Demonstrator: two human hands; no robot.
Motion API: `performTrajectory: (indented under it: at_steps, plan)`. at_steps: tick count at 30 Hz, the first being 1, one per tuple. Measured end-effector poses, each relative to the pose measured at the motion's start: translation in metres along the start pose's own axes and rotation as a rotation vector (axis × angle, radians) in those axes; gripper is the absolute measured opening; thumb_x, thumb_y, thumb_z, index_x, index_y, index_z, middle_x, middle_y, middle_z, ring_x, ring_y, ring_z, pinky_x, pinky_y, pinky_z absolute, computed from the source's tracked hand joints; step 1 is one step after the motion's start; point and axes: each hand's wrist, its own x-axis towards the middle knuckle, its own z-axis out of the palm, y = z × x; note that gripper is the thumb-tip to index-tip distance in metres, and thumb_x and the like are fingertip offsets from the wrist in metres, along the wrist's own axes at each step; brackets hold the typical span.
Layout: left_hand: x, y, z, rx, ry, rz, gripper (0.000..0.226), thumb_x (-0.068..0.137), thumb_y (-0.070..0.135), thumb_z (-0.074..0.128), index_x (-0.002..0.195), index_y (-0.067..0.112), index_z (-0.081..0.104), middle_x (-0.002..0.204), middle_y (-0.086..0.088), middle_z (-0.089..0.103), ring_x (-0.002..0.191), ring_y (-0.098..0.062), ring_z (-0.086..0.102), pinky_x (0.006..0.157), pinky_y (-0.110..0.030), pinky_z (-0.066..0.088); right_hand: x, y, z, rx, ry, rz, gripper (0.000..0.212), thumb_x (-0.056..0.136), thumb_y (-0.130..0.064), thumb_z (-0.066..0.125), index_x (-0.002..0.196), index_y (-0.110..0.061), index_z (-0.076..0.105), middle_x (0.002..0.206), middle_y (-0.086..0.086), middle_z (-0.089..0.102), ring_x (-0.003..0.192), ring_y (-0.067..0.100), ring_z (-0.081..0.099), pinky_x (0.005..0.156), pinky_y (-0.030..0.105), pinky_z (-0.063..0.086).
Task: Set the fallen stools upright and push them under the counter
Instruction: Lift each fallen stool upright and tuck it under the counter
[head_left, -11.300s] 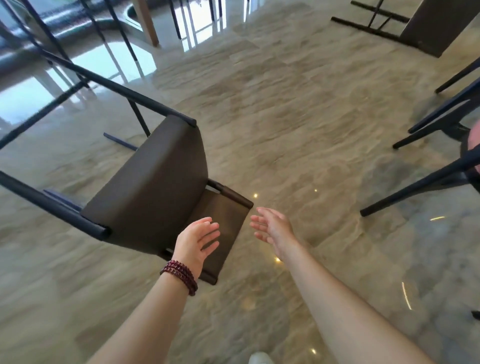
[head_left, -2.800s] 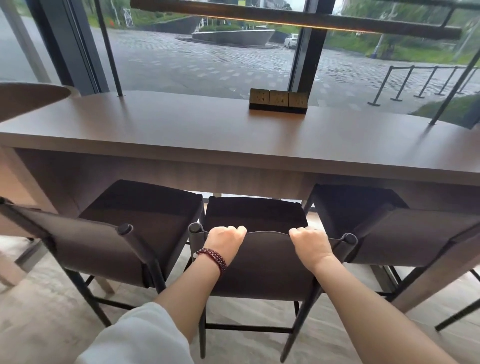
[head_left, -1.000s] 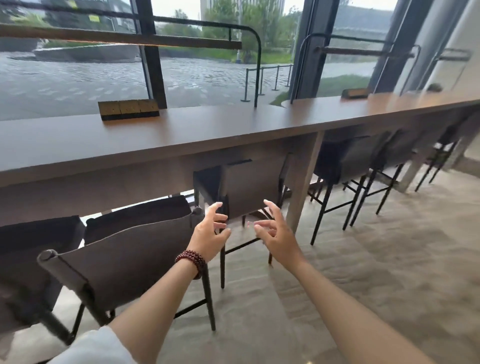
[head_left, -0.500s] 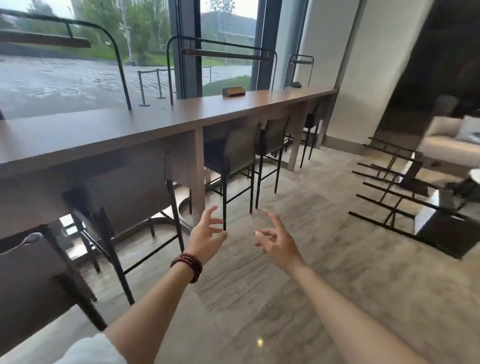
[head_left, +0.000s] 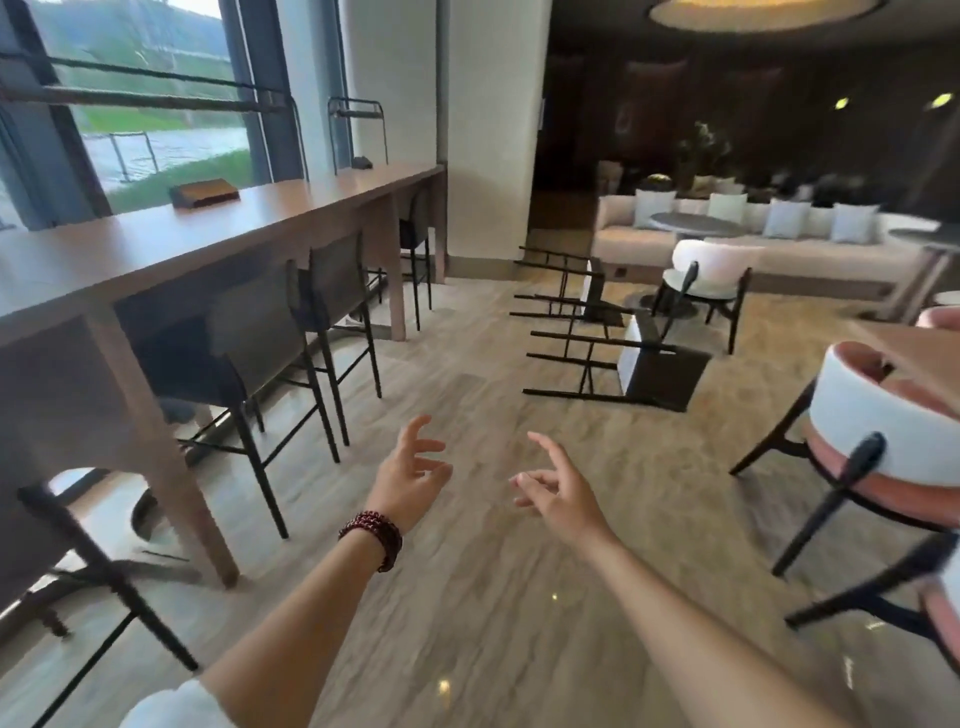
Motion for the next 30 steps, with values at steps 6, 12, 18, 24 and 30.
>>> performTrajectory:
  at_steps: [6, 12, 18, 24, 30]
  plan:
    - [0.093, 0.011, 0.035, -0.002, -0.146, 0.075, 0.061, 0.086, 0.006, 0.058, 0.137, 0.027, 0.034, 0.113, 0.0, 0.059, 0.098, -0.017, 0.063, 0.082, -0.031, 0.054, 0.058, 0.01, -0.033, 0.009, 0.174, 0.064, 0.048, 0.094, -0.018, 0.057, 0.134, -0.037, 0.04, 0.098, 0.008, 0.07, 0.08, 0.018, 0.07, 0.063, 0.015, 0.052]
    - [0.168, 0.02, 0.087, -0.002, -0.253, 0.111, 0.059, 0.086, 0.006, 0.056, 0.137, 0.026, 0.035, 0.112, -0.001, 0.06, 0.096, -0.018, 0.064, 0.082, -0.033, 0.054, 0.108, 0.033, -0.079, -0.009, 0.321, 0.116, 0.048, 0.094, -0.025, 0.056, 0.138, -0.038, 0.039, 0.097, 0.004, 0.071, 0.078, 0.013, 0.071, 0.08, 0.03, 0.056]
    - [0.233, 0.032, 0.163, -0.003, -0.348, 0.122, 0.06, 0.085, 0.006, 0.056, 0.138, 0.025, 0.035, 0.112, -0.001, 0.06, 0.093, -0.015, 0.064, 0.075, -0.023, 0.049, 0.158, 0.058, -0.144, 0.031, 0.419, 0.158, 0.045, 0.094, -0.025, 0.056, 0.134, -0.04, 0.04, 0.099, 0.002, 0.07, 0.078, 0.013, 0.071, 0.072, 0.027, 0.057]
    - [0.314, 0.056, 0.256, -0.028, -0.379, 0.134, 0.06, 0.085, 0.006, 0.057, 0.137, 0.025, 0.035, 0.113, 0.0, 0.061, 0.094, -0.015, 0.064, 0.083, -0.033, 0.054, 0.233, 0.09, -0.23, 0.061, 0.485, 0.176, 0.045, 0.094, -0.025, 0.057, 0.134, -0.038, 0.042, 0.096, 0.002, 0.071, 0.08, 0.017, 0.071, 0.071, 0.027, 0.056]
    - [0.392, 0.081, 0.336, -0.075, -0.377, 0.108, 0.058, 0.084, 0.006, 0.057, 0.134, 0.028, 0.039, 0.111, -0.001, 0.062, 0.095, -0.019, 0.064, 0.088, -0.041, 0.054, 0.309, 0.11, -0.317, 0.054, 0.499, 0.186, 0.045, 0.094, -0.025, 0.056, 0.136, -0.035, 0.043, 0.094, 0.0, 0.072, 0.082, 0.018, 0.071, 0.069, 0.027, 0.055]
